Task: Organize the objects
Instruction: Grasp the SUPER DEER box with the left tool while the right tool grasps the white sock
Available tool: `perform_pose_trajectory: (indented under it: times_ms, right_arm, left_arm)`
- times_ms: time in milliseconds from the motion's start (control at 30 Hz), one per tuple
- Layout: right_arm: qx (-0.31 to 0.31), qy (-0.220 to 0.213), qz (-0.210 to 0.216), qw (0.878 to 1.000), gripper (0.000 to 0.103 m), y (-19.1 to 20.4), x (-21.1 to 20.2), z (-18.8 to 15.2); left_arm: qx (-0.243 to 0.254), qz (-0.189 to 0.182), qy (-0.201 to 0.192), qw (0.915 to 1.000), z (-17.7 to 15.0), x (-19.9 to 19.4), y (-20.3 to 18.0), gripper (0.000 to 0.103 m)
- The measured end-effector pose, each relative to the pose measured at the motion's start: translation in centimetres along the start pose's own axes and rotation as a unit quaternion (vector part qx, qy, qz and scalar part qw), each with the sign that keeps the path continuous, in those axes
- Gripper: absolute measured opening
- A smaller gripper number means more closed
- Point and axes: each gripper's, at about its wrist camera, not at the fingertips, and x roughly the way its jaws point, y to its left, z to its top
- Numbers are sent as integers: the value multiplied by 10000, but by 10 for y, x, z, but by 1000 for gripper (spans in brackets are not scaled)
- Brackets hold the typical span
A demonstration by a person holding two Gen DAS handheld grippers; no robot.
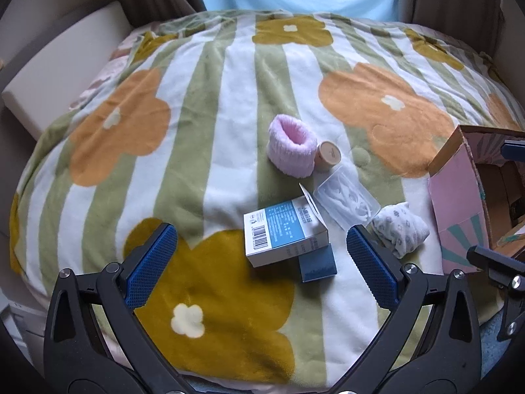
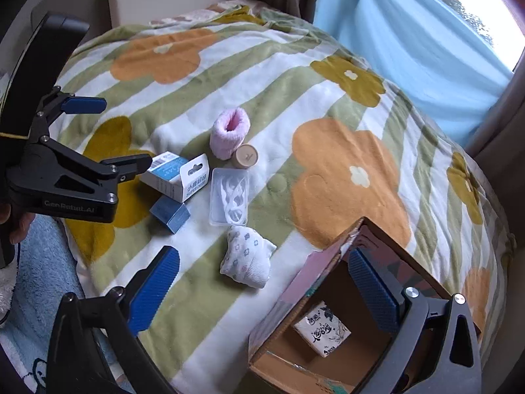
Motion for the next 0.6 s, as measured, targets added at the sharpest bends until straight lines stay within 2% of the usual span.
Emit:
perform_pose_trajectory:
  times_ms: [300, 600]
  right_arm:
    - [-662, 711, -28, 9953, 98, 34, 66, 1]
    - [-828, 1216, -52, 9891, 93, 41, 109, 2]
  left_arm:
    - [-67, -142, 474, 9988, -7, 51, -10, 103]
    - [-213, -272, 778, 9964, -9, 87, -11, 103]
